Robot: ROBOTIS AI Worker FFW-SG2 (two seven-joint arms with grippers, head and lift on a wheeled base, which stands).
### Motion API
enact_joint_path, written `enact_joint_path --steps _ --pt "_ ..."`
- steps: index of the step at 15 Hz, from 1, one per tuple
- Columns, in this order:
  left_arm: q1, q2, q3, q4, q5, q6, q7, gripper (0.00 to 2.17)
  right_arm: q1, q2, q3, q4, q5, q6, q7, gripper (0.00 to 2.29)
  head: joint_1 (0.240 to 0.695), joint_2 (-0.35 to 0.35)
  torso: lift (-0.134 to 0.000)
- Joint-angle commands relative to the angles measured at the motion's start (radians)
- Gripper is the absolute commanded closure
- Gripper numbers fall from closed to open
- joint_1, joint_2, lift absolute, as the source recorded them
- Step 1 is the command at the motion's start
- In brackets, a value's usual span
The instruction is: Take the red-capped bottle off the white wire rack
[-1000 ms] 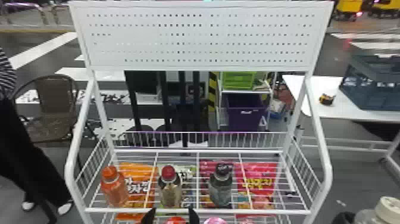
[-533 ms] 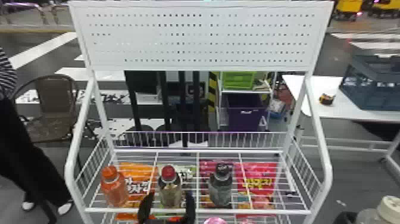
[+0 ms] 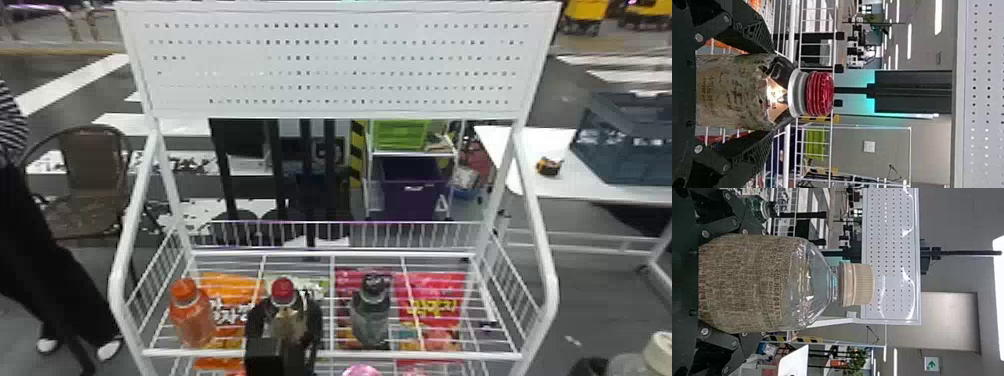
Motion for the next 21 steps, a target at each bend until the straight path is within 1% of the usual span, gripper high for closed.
enact_joint_path --steps 1,2,4,5,7,9,10,11,12,14,15,17,19,21 --pt "0.007 0.002 0.000 -0.018 0.001 0.015 0.006 1.48 0.003 0.001 -0.001 -0.006 -0.001 0.004 0.000 0.84 0.499 0.000 0.000" --pt "0.015 0.005 0.001 -0.035 0.000 0.018 0.009 1.86 0.003 0.001 0.000 -0.006 -0.001 0.004 0.000 0.84 0.499 0.000 0.000" --pt "0.045 0.024 0.000 -0.115 0.000 0.042 0.009 1.89 0.003 0.001 0.002 -0.008 -0.001 0.004 0.002 0.84 0.499 0.000 0.000" --pt "0.072 0.035 0.000 -0.176 -0.003 0.076 0.011 1.89 0.003 0.001 0.003 -0.010 -0.001 0.004 0.002 0.84 0.499 0.000 0.000" --pt "0.138 0.064 0.003 -0.331 -0.014 0.134 0.020 1.89 0.004 0.001 0.003 -0.010 -0.003 -0.003 0.002 0.84 0.499 0.000 0.000" --pt "0.237 0.102 0.015 -0.527 -0.036 0.227 0.025 1.89 0.009 0.001 0.003 0.000 -0.009 -0.027 0.002 0.84 0.499 0.000 0.000" --pt "0.297 0.121 0.040 -0.638 -0.055 0.300 0.025 1.89 0.010 0.001 0.003 0.004 -0.011 -0.033 0.003 0.84 0.499 0.000 0.000" --pt "0.361 0.140 0.072 -0.737 -0.065 0.340 0.025 1.89 0.010 0.001 0.003 0.012 -0.014 -0.049 0.003 0.84 0.499 0.000 0.000" --pt "0.420 0.153 0.093 -0.810 -0.068 0.349 0.020 1.89 0.012 0.001 0.003 0.017 -0.018 -0.055 0.003 0.84 0.499 0.000 0.000" --pt "0.533 0.174 0.159 -0.960 -0.103 0.411 -0.003 1.89 0.010 0.001 0.008 0.018 -0.018 -0.055 0.003 0.84 0.499 0.000 0.000" --pt "0.587 0.182 0.202 -1.024 -0.123 0.447 -0.023 1.89 0.010 0.001 0.013 0.018 -0.018 -0.058 0.003 0.84 0.499 0.000 0.000" --pt "0.658 0.182 0.293 -1.115 -0.120 0.472 -0.064 1.89 0.010 0.001 0.017 0.021 -0.017 -0.067 0.003 0.84 0.499 0.000 0.000" --pt "0.697 0.177 0.366 -1.158 -0.102 0.469 -0.067 1.89 0.016 0.001 0.020 0.032 -0.017 -0.098 0.003 0.84 0.499 0.000 0.000" --pt "0.714 0.163 0.409 -1.170 -0.097 0.460 -0.069 1.89 0.022 0.001 0.020 0.033 -0.018 -0.113 0.002 0.84 0.499 0.000 0.000"
